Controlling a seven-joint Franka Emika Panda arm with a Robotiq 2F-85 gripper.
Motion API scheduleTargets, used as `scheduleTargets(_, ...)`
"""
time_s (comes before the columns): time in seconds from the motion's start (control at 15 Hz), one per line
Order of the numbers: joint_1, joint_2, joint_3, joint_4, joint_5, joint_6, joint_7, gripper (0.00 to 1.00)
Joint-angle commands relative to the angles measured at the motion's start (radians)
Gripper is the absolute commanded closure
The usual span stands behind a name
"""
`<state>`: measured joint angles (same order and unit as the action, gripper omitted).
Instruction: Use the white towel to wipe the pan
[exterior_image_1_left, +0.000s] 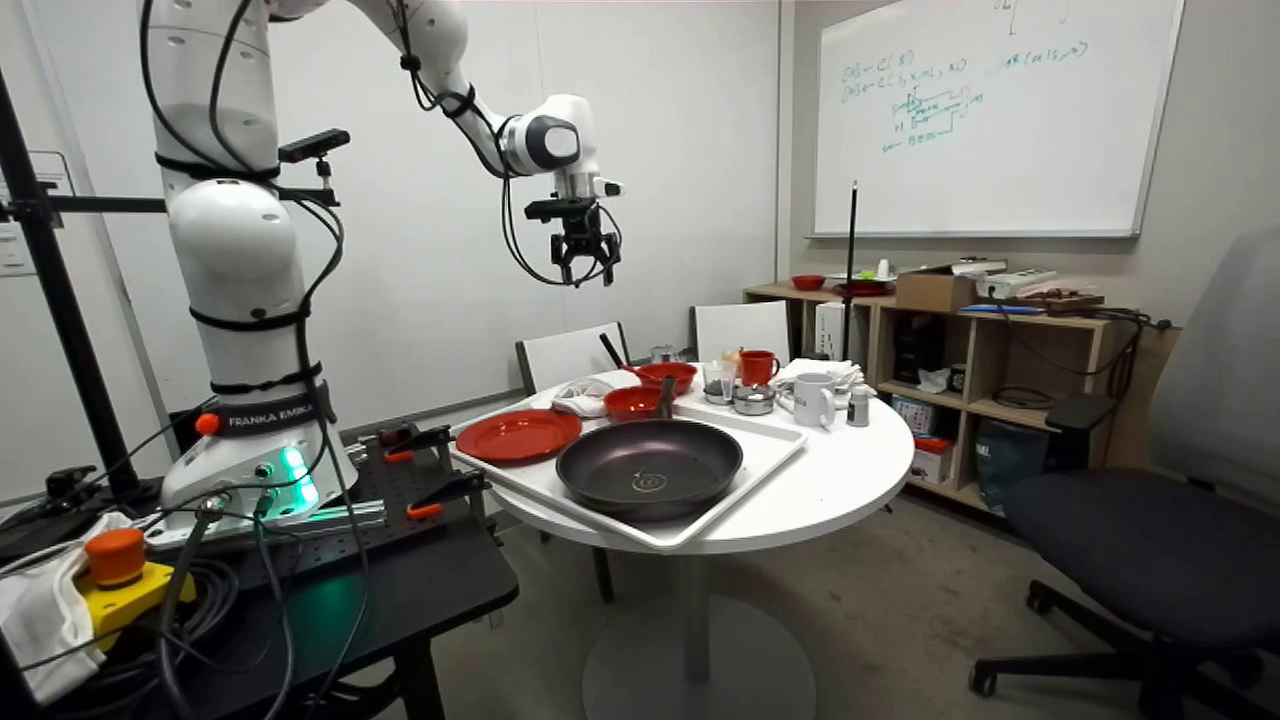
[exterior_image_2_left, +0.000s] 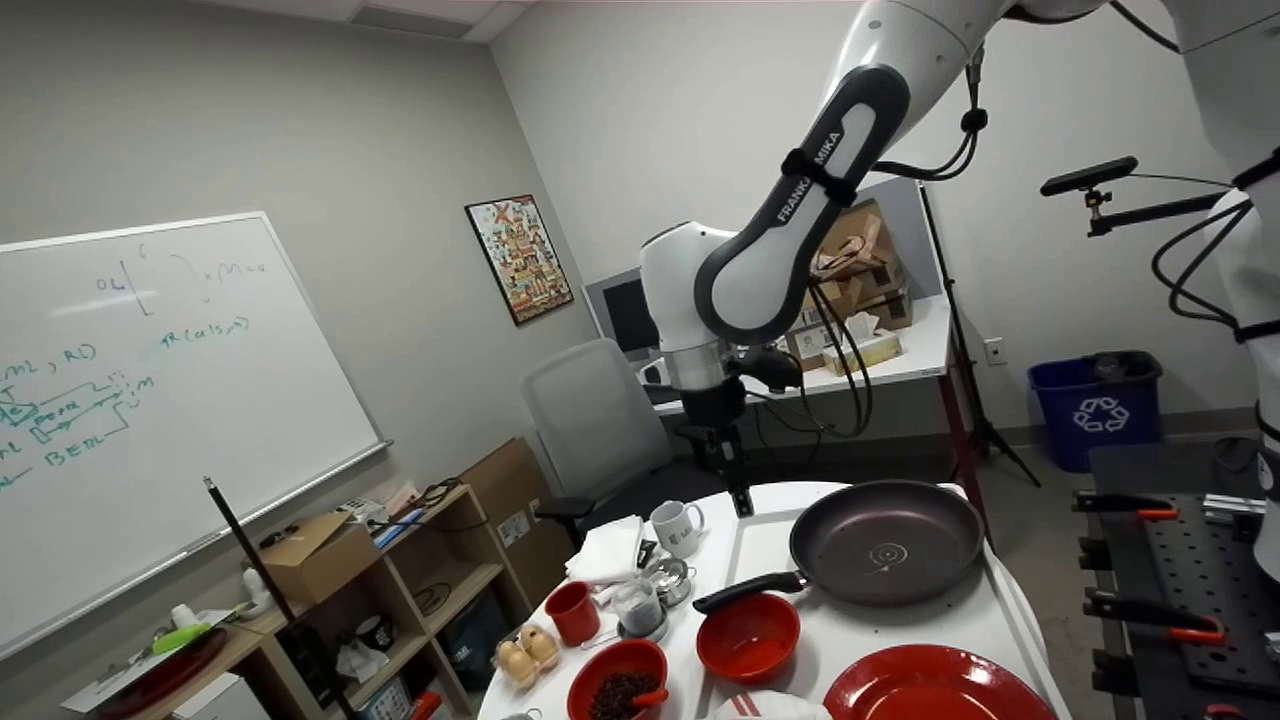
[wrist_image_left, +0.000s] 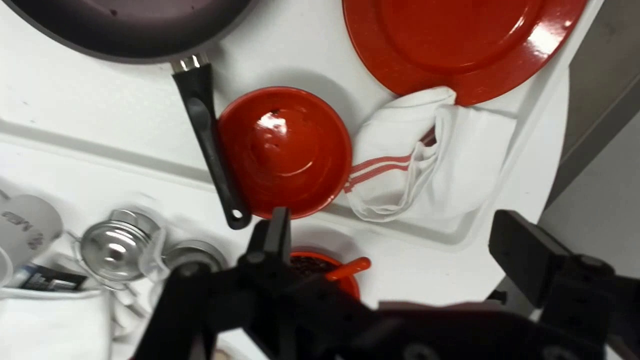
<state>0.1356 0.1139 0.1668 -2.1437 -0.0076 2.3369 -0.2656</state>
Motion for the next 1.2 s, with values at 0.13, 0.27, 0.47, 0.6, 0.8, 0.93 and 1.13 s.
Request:
scheduleTargets(0.13, 0.025, 0.148, 0.057, 0.118, 0.017, -0.066, -0.163, 0.0)
scheduleTargets(0.27, 0.02, 0.109, 0.054, 0.066, 0.021, -0.025, -0.123, 0.0)
scheduleTargets(0.47, 0.017, 0.109, 0.053, 0.066, 0.021, -0.025, -0.123, 0.0)
scheduleTargets(0.6, 0.016, 0.106, 0.051, 0.066, 0.021, -0.025, -0.123, 0.0)
scheduleTargets(0.8, 0.009, 0.123, 0.049, 0.085, 0.023, -0.036, -0.141, 0.0)
scheduleTargets(0.93, -0.006, 0.181, 0.054, 0.133, 0.045, -0.048, -0.206, 0.0)
scheduleTargets(1.13, -0.014, 0.271, 0.061, 0.193, 0.031, -0.054, -0.27, 0.0)
